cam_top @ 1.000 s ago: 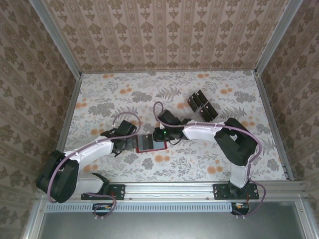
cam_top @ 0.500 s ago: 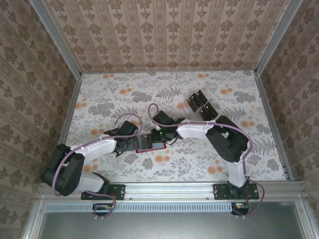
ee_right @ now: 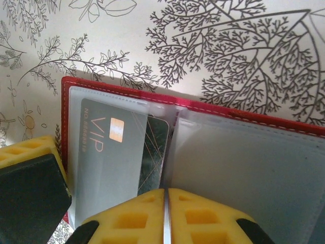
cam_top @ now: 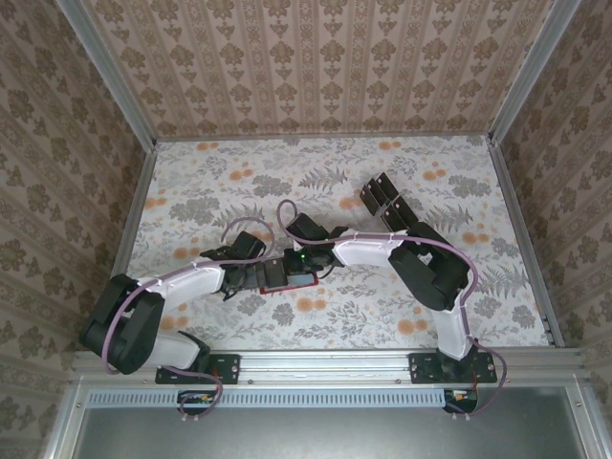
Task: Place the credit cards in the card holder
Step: Insert the credit card into the card holder.
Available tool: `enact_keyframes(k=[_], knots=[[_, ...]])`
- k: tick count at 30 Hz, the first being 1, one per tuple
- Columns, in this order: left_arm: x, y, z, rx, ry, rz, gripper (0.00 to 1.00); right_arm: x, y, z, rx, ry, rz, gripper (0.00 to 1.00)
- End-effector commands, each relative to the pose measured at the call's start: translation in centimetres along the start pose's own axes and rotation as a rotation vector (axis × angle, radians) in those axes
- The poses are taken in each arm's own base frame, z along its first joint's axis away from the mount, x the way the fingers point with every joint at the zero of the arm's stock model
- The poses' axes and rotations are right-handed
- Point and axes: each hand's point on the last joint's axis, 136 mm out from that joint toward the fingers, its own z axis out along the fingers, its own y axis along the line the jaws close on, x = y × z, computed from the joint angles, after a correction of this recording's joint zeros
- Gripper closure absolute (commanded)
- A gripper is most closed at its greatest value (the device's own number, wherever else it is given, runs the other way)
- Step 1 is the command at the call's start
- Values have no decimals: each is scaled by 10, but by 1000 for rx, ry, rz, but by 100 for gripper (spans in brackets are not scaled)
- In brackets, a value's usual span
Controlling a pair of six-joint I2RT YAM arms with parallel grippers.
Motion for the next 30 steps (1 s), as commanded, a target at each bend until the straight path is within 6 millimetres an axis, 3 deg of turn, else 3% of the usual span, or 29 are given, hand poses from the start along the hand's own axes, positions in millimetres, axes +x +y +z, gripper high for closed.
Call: enact_keyframes(k=[1,8,11,16,25,30], knots=[[10,-1,9,-7,44,3,0,7,10,7,-23,45,-18,87],[11,-3,8,-1,43,2,0,5,25,8,-68,50,-30,87],[9,-2,5,-4,37,2,0,3,24,0,-59,29,-39,86],[3,0,-3,-10,18,4,0,-2,1,-17,-16,-31,-14,68],[-13,4,-17,-8,-22,-9,0,18,-47,-20,46,-32,67,66],[-25,0,-24,15,-54,4,0,24,-46,-29,22,-53,93,66]])
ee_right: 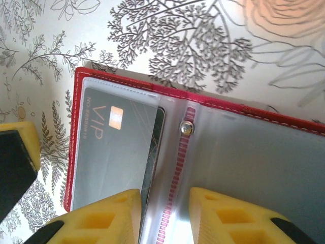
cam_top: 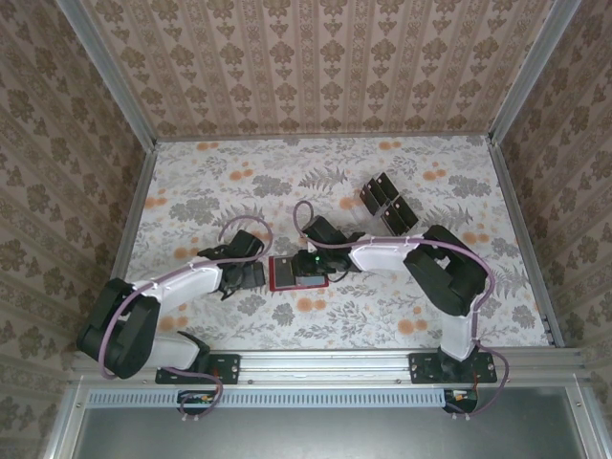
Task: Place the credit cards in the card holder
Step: Insert the credit card into the card holder.
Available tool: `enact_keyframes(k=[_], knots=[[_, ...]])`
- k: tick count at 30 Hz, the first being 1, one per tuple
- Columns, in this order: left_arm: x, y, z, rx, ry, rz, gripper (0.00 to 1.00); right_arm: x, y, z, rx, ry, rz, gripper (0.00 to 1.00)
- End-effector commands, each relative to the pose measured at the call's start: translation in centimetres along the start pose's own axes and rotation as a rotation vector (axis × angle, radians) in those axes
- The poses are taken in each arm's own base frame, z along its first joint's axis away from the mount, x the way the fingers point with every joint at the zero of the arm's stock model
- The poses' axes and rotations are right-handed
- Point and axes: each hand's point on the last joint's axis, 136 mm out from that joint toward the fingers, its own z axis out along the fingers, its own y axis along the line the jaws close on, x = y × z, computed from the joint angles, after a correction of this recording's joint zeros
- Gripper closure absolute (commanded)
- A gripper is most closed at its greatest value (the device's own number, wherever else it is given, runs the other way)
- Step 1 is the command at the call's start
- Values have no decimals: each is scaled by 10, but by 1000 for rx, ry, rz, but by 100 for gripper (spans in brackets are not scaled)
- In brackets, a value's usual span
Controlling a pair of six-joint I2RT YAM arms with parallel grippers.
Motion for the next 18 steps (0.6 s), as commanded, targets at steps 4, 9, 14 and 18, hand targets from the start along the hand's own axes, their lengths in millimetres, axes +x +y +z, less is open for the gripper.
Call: enact_keyframes(k=[4,9,14,18], knots=[[-21,-11,-13,43,-48,26,0,3,2,-15,-9,-21,25,64],[-19,-15,-9,53,-35,31,0,-9,18,-26,-38,-48,3,62],[-14,-18,-5,54,-22,45,0,-9,17,-22,-27,-37,2,77],[-12,-22,-2,57,-13,55,0,-4,10,-16,0,-21,11,92]])
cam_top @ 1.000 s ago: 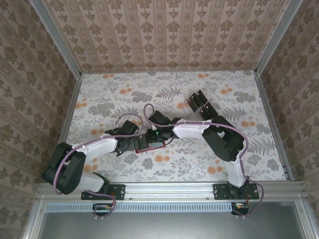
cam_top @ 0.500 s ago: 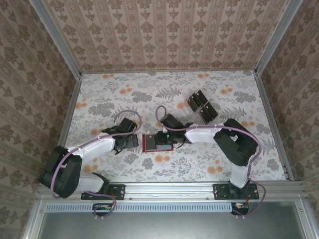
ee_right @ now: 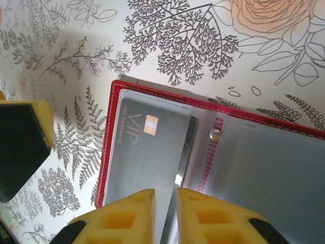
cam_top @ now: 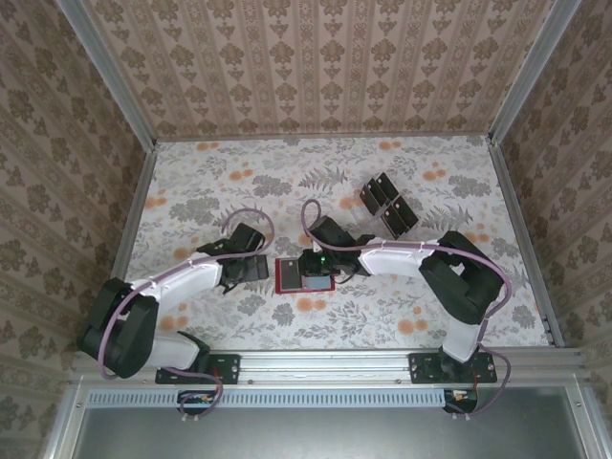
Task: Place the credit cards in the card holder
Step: Insert the credit card into the card holder.
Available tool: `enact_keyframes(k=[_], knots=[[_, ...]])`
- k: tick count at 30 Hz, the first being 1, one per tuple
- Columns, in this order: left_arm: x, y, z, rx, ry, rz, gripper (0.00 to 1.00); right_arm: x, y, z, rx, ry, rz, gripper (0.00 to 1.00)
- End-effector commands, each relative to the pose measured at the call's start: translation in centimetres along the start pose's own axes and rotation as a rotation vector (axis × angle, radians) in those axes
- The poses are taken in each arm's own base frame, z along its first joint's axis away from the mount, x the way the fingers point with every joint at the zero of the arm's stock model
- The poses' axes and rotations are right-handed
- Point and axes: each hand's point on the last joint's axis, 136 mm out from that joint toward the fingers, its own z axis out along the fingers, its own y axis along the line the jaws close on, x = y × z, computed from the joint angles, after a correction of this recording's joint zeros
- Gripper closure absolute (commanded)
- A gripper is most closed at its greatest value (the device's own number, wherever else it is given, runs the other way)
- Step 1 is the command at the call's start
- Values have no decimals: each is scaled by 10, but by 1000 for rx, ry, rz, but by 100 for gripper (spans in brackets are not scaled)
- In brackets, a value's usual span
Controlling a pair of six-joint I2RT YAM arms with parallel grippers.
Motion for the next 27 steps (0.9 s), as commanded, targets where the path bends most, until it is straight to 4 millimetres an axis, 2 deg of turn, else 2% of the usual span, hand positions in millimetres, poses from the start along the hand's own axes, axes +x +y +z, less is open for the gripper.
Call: enact_keyframes(k=[1,9,20,24,27], knots=[[-4,-9,0,17,0,26,0,2,-3,2,32,11,2,94],[0,-20,7,24,18,47,0,7,-9,13,54,37,2,100],[6,-29,15,26,33,71,0,10,4,21,35,57,-18,100],[5,-29,14,22,27,71,0,5,9,8,30,33,-31,99],[1,-26,9,15,16,70,0,-3,12,-12,35,-9,-48,91]])
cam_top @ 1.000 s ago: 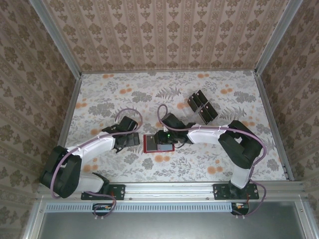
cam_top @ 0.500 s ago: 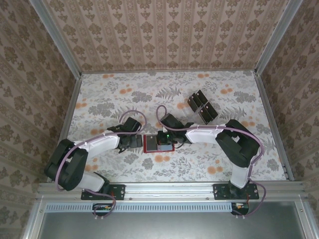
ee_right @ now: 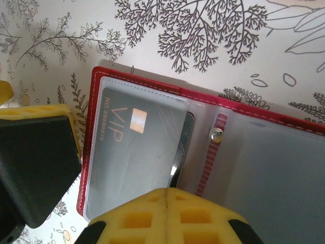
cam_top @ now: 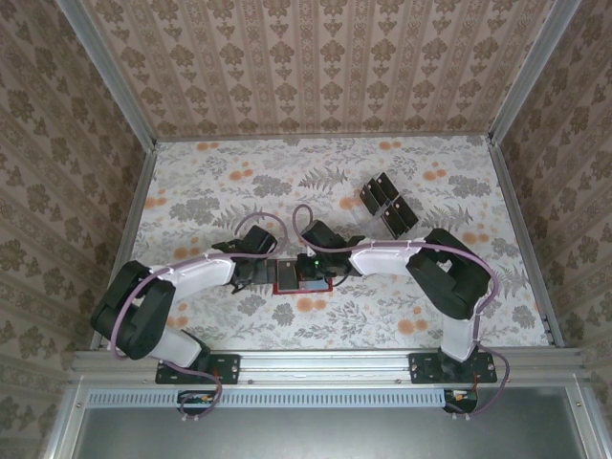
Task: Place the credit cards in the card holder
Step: Insert the credit card into the card holder, then flip over the card slot in the card holder.
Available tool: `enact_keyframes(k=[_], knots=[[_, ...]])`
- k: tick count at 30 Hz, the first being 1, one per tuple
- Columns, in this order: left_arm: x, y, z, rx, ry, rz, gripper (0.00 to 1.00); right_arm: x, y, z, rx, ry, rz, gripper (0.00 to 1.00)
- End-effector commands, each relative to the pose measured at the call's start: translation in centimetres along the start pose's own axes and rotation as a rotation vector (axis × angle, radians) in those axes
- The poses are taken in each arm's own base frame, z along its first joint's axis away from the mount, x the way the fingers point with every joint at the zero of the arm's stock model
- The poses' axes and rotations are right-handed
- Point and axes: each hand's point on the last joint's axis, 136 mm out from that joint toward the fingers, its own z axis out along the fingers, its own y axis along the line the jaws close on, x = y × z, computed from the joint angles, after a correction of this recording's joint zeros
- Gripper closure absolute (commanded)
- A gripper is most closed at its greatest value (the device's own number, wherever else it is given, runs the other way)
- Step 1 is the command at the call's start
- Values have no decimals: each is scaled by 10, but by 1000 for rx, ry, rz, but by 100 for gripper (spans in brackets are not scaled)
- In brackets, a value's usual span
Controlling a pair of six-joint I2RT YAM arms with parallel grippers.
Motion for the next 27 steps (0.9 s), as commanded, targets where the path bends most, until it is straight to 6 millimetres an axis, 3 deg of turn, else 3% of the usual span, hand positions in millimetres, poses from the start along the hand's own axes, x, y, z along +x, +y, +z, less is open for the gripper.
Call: enact_keyframes(k=[1,5,9,15,27], knots=[[-11,-3,-9,11,-28,-3,0,-15,8,-33,12,-71,-36,85],[-20,3,-24,17,-70,-17,0,-17,-8,-48,79,-84,-58,63],[-25,4,-38,51,-104,-24,0,-18,-21,-47,94,-80,-52,51],[-22,-1,-48,123,-118,-41,0,-17,-35,-33,133,-45,-64,50],[-13,-8,-42,156,-97,-53,0,-7,-54,-17,197,-2,-69,49]])
